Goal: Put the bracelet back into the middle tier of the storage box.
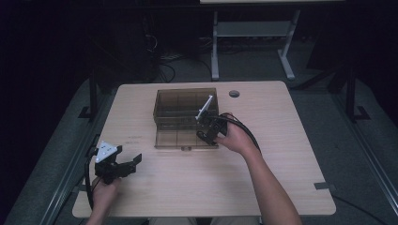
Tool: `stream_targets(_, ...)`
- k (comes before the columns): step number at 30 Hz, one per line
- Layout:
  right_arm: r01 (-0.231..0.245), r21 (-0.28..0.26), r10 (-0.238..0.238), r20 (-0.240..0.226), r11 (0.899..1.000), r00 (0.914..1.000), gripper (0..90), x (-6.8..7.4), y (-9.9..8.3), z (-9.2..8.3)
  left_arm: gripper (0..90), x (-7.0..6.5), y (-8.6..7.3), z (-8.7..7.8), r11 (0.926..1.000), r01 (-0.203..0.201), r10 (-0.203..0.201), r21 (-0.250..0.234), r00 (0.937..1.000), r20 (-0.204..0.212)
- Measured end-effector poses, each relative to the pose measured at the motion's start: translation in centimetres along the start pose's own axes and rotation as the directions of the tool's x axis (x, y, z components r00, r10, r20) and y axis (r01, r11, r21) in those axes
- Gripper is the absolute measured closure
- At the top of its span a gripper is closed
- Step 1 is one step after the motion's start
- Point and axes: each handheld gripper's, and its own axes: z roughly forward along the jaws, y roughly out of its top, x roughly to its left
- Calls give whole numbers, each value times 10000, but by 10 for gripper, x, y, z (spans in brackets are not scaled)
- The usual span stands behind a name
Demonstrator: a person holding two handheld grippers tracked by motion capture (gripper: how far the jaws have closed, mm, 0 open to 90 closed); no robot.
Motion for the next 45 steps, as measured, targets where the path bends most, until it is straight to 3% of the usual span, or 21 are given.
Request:
stream_targets(4, 36, -179, -38, -107, 9998, 9999, 653, 0, -1, -5, 131, -1, 1, 2, 10000, -80, 80, 10, 9999, 67)
stream_targets(17, 49, -944, -74, -258, 9955, 9996, 587, -1, -8, -23, 131, -1, 3, 7, 10000, -86, 86, 48, 9999, 64)
stream_targets(45, 203, -1536, -296, -581, 9879, 9979, 443, 2, -24, -48, 131, 2, -3, -1, 10000, -4, 5, 83, 9999, -100)
